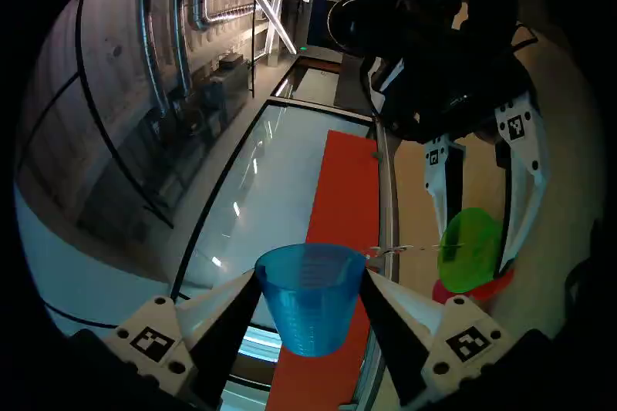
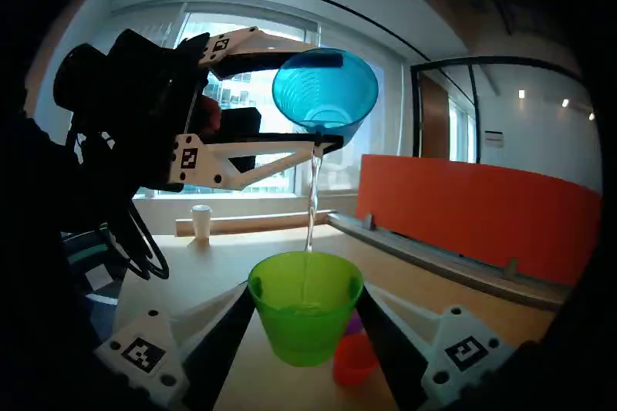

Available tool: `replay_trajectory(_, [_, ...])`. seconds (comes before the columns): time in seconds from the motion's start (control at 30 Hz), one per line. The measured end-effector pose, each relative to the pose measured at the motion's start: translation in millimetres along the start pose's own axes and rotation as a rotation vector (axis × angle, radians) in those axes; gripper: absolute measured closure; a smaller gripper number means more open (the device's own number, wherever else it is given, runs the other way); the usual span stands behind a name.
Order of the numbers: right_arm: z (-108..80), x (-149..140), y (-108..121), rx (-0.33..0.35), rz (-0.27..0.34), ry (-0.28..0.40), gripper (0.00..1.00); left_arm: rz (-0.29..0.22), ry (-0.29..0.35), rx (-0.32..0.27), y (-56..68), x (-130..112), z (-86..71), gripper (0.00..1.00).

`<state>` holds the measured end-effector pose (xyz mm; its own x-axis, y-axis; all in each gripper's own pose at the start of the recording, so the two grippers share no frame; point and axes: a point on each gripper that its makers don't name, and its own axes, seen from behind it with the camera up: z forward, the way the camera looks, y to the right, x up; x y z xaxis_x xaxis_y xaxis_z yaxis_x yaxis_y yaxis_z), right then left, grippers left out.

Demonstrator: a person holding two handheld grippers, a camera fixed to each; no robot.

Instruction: Pour water

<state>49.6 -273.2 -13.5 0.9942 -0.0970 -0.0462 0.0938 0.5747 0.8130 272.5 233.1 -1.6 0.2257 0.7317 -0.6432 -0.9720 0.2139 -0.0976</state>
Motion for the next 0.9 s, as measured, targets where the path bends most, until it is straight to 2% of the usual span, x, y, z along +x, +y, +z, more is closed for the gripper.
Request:
replay_trajectory(0.3, [0.3,2.1,-0.5,-0.001,0.004,0.006,0.1,0.021,0.004,0.005,-1.0,1.7,-1.8,0.14])
replay_trajectory(0.67, [0.4,6.4,0.7,-0.005,0.011,0.018,0.1,0.071,0.007,0.009,-3.4,3.3,-2.5,0.14])
replay_trajectory(0.9, [0.0,5.9,2.1,-0.009,0.012,0.019,0.1,0.106,0.007,0.02,-9.2,3.5,1.1,0.14])
